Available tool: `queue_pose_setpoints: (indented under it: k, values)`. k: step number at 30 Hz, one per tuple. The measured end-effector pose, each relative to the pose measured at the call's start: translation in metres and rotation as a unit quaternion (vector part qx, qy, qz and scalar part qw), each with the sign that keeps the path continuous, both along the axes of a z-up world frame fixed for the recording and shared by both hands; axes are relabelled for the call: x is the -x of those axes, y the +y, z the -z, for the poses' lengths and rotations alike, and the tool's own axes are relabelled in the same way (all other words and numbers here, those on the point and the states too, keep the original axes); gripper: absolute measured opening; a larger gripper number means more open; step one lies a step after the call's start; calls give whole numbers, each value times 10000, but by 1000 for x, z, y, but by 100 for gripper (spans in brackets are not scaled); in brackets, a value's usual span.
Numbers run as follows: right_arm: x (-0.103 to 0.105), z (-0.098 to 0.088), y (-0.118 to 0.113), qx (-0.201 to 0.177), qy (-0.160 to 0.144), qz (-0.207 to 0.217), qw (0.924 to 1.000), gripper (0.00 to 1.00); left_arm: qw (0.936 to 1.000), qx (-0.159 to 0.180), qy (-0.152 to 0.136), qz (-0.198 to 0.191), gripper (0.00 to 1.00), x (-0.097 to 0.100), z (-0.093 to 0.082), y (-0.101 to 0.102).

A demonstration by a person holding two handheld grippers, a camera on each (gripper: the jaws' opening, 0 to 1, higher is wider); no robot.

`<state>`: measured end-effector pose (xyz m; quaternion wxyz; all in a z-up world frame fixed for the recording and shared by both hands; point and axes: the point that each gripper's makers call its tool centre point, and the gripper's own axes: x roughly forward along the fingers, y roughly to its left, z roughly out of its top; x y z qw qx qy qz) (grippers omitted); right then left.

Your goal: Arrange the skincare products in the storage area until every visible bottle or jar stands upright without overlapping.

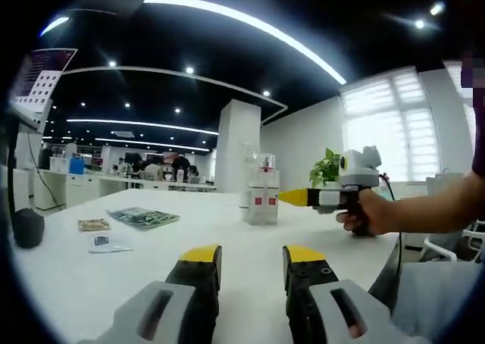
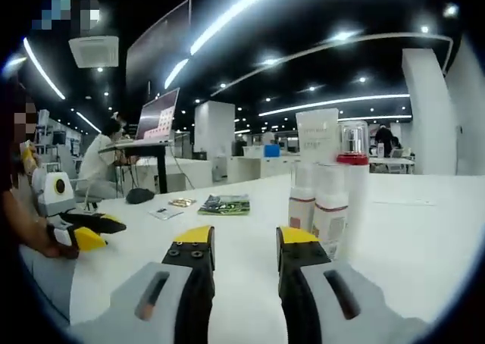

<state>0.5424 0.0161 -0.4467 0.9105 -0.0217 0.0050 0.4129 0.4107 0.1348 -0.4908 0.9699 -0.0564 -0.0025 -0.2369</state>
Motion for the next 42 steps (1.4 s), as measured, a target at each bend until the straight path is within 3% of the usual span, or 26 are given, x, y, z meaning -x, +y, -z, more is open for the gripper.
queue_pose_setpoints:
  k: [4,8,16,20,21,24,28,29,31,33,34,37,38,40,41,42]
  values:
    - [-19,12,-10,-173,547,154,9982,38,9999,-122,-3,-2,33,-1,2,-2]
    - [-32,10,-25,-301,543,441,9971,37,10000,-59,-21,-42,33,-1,1,0]
    - [-28,8,-31,-272,501,589,9966,37,9999,-144,1,-40,33,-2,3,-2]
    - [4,0,5,-363,388,44,9986,32,9999,-91,-45,-108,33,-2,1,2]
    - [11,0,26,-324,435,-174,9984,32,9999,-73,-60,-138,33,-3,1,2]
    - [9,4,72,-207,690,-504,9961,34,9998,-64,-72,-179,32,-4,0,3]
    - [-16,13,134,-370,1284,-645,9889,40,9984,-12,-139,-551,31,-9,-2,16]
    - [-24,12,143,-383,1217,-641,9898,39,9980,2,-151,-619,31,-10,-2,18]
    - [-43,24,163,-299,1475,-493,9874,38,9973,47,-201,-700,31,-10,-4,23]
    - [-63,35,174,-171,1695,-187,9852,39,9972,51,-225,-714,31,-9,-4,25]
    - [-73,35,177,-188,1606,-66,9868,40,9972,36,-241,-709,31,-9,-4,25]
    - [-103,48,174,344,1391,509,9884,41,9972,-43,-250,-698,31,-8,-3,26]
    - [-108,53,174,442,1399,601,9874,41,9972,-73,-249,-695,31,-8,-3,26]
    - [-116,65,181,388,1801,567,9813,43,9973,-135,-247,-684,31,-7,-1,26]
    - [-119,68,181,600,1786,591,9803,44,9973,-147,-245,-684,31,-7,-1,27]
    - [-123,64,182,709,1550,609,9835,44,9972,-178,-245,-684,31,-6,-1,28]
